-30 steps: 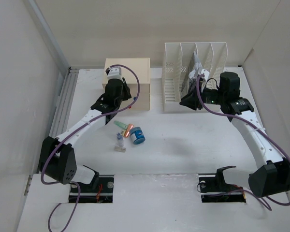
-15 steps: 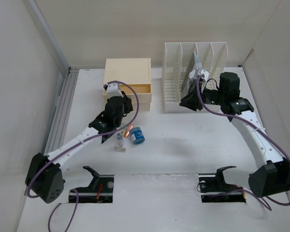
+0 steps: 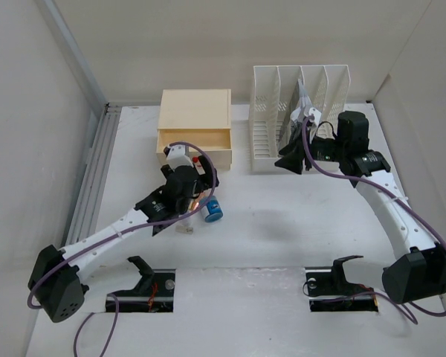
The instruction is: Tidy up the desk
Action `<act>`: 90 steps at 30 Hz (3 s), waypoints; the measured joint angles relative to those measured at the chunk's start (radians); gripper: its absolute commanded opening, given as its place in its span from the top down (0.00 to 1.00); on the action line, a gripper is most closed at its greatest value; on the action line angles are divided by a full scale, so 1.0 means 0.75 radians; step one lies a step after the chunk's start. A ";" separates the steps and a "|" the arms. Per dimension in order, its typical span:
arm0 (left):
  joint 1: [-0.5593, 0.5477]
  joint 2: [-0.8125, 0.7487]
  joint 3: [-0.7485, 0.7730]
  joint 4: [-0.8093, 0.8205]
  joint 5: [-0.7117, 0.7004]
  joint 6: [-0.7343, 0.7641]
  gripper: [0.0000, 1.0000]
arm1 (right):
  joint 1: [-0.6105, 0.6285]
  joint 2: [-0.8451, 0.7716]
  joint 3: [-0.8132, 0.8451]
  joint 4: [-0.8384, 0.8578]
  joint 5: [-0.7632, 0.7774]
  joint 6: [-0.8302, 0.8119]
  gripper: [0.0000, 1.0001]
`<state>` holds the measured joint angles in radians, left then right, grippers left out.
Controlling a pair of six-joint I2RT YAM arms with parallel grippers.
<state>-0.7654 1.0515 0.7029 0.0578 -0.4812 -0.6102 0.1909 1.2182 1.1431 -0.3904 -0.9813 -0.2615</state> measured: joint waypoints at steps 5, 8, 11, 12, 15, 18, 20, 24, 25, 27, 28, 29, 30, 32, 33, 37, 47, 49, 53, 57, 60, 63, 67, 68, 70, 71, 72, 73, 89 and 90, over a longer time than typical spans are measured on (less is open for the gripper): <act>-0.006 -0.070 0.000 -0.086 0.005 -0.012 0.10 | 0.007 0.010 0.001 -0.033 -0.005 -0.046 0.41; -0.034 -0.167 0.007 -0.143 0.018 -0.022 0.14 | 0.072 0.032 0.004 -0.091 0.028 -0.115 0.41; -0.066 -0.275 0.057 -0.209 0.050 -0.025 0.17 | 0.278 0.063 0.007 -0.130 0.150 -0.183 0.41; -0.073 -0.310 0.084 -0.233 0.062 -0.023 0.19 | 0.348 0.074 0.007 -0.134 0.188 -0.201 0.41; -0.077 -0.420 0.172 -0.305 0.070 -0.004 0.21 | 0.620 0.128 -0.001 -0.122 0.445 -0.277 0.35; -0.077 -0.542 0.236 -0.377 0.050 0.026 0.21 | 0.845 0.187 -0.061 -0.077 0.709 -0.410 0.28; -0.077 -0.631 0.253 -0.430 0.027 0.046 0.21 | 0.924 0.230 -0.098 -0.074 0.817 -0.516 0.27; -0.077 -0.786 0.256 -0.536 -0.041 0.079 0.20 | 0.925 0.286 -0.120 -0.055 0.896 -0.735 0.26; -0.077 -0.814 0.256 -0.560 -0.060 0.086 0.19 | 0.920 0.300 -0.119 -0.037 0.900 -0.779 0.25; -0.077 -0.853 0.255 -0.601 -0.085 0.101 0.18 | 0.916 0.354 -0.083 -0.025 0.899 -0.853 0.25; -0.077 -0.866 0.254 -0.616 -0.098 0.106 0.18 | 0.916 0.398 -0.044 -0.036 0.896 -0.888 0.25; -0.077 -0.877 0.251 -0.626 -0.106 0.109 0.18 | 0.916 0.452 0.006 -0.044 0.888 -0.916 0.20; -0.077 -0.885 0.247 -0.636 -0.112 0.114 0.18 | 0.916 0.509 0.059 -0.042 0.874 -0.938 0.17; -0.077 -0.892 0.232 -0.645 -0.124 0.121 0.17 | 0.916 0.611 0.156 -0.052 0.837 -0.977 0.15; -0.077 -0.894 0.223 -0.651 -0.128 0.128 0.17 | 0.916 0.653 0.193 -0.060 0.817 -0.993 0.15; -0.077 -0.898 0.187 -0.664 -0.131 0.147 0.17 | 0.919 0.765 0.281 -0.104 0.760 -1.032 0.15; -0.077 -0.919 0.170 -0.662 -0.126 0.175 0.17 | 0.944 0.935 0.443 -0.247 0.654 -1.093 0.14; -0.077 -0.919 0.170 -0.661 -0.124 0.180 0.17 | 0.957 0.966 0.474 -0.270 0.636 -1.094 0.14; -0.077 -0.919 0.170 -0.661 -0.116 0.186 0.17 | 0.974 1.021 0.499 -0.291 0.619 -1.097 0.14; -0.077 -0.926 0.170 -0.661 -0.111 0.189 0.17 | 0.987 1.052 0.496 -0.308 0.616 -1.082 0.15; -0.077 -0.937 0.170 -0.661 -0.108 0.190 0.17 | 0.987 1.047 0.480 -0.294 0.616 -1.071 0.15; -0.077 -0.946 0.170 -0.655 -0.101 0.190 0.17 | 0.987 1.039 0.466 -0.286 0.635 -1.056 0.15; -0.077 -0.956 0.167 -0.651 -0.092 0.190 0.17 | 0.987 1.034 0.463 -0.286 0.661 -1.033 0.15; -0.077 -0.957 0.167 -0.650 -0.091 0.190 0.17 | 0.987 1.034 0.463 -0.285 0.669 -1.025 0.15; -0.077 -0.963 0.165 -0.649 -0.091 0.190 0.17 | 0.989 1.034 0.462 -0.281 0.689 -1.013 0.15; -0.077 -0.966 0.164 -0.650 -0.091 0.190 0.17 | 0.990 1.034 0.459 -0.277 0.701 -1.007 0.15; -0.077 -0.970 0.164 -0.649 -0.091 0.190 0.17 | 0.992 1.034 0.453 -0.269 0.714 -1.000 0.15; -0.077 -0.973 0.164 -0.650 -0.091 0.190 0.17 | 0.994 1.034 0.446 -0.259 0.726 -0.993 0.15; -0.077 -1.003 0.164 -0.652 -0.086 0.189 0.17 | 1.013 1.064 0.406 -0.144 0.870 -0.831 0.34; -0.077 -1.006 0.164 -0.656 -0.086 0.189 0.17 | 1.013 1.064 0.405 -0.140 0.873 -0.822 0.37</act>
<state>-0.8230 0.2970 0.8257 -0.4339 -0.5457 -0.4683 0.9508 2.0159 1.4471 -0.4957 -0.3267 -0.8783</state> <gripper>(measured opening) 0.830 0.704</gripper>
